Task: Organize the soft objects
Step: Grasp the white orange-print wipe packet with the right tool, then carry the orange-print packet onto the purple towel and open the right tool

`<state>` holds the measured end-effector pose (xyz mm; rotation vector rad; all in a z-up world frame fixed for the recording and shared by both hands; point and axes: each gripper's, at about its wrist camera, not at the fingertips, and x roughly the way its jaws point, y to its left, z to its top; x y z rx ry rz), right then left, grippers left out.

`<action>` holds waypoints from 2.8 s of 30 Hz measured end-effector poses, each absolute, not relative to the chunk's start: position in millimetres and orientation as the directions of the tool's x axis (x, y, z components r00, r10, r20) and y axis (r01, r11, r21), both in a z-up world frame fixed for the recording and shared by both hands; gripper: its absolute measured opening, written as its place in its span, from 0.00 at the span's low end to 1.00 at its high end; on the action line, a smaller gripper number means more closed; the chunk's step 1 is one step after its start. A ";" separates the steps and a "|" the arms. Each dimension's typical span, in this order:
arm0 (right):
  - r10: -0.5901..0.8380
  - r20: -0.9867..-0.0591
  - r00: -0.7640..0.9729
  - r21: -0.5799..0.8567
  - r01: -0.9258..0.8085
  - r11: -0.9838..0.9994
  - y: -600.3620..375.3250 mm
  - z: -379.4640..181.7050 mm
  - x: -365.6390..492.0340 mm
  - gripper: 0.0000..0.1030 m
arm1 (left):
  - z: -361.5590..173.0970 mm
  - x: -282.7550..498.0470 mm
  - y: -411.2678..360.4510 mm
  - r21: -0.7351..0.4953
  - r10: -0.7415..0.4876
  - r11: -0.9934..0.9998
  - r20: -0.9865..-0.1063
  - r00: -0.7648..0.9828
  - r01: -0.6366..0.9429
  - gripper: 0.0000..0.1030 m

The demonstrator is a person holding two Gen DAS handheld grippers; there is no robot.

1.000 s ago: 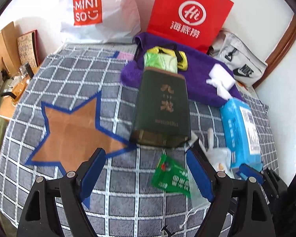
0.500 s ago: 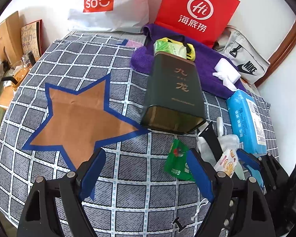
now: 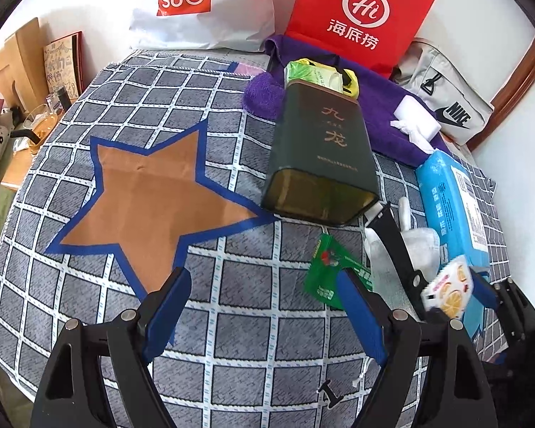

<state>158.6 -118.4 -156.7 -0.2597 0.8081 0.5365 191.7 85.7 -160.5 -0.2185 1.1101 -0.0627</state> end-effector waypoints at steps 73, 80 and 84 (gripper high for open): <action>0.227 -0.751 0.620 0.112 -0.219 0.969 -245.0 -160.5 108.5 0.51 | -112.1 155.9 107.8 -0.404 -0.225 0.901 -0.747 0.625 -0.157 0.27; 0.207 -0.749 0.629 0.090 -0.213 0.973 -241.7 -149.5 108.7 0.51 | -93.6 148.3 114.1 -0.427 -0.250 0.896 -0.713 0.655 -0.123 0.26; 0.204 -0.750 0.630 0.085 -0.215 0.973 -238.4 -144.9 111.0 0.51 | -84.8 150.0 115.6 -0.428 -0.253 0.896 -0.707 0.661 -0.115 0.26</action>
